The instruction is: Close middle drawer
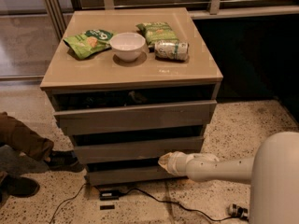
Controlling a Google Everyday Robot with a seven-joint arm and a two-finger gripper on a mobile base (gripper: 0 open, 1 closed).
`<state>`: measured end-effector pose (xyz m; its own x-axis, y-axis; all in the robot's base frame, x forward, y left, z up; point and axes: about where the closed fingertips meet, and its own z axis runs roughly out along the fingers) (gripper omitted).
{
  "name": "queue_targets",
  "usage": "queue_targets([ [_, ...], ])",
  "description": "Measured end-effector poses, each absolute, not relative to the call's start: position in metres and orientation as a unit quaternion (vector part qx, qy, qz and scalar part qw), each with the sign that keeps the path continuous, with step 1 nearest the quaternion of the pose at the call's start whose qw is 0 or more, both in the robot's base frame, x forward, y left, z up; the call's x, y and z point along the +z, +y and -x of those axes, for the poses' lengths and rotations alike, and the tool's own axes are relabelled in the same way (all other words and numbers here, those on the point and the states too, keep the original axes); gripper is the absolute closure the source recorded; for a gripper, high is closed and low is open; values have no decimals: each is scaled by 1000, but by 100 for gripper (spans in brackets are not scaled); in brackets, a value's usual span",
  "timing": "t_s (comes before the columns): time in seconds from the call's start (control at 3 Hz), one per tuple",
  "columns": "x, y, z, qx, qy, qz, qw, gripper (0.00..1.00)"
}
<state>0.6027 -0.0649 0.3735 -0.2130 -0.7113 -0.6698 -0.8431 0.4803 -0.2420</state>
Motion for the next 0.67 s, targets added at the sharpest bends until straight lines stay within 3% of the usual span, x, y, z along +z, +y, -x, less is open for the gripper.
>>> queue_targets([
  [0.67, 408, -85, -575, 90, 793, 493, 346, 100],
])
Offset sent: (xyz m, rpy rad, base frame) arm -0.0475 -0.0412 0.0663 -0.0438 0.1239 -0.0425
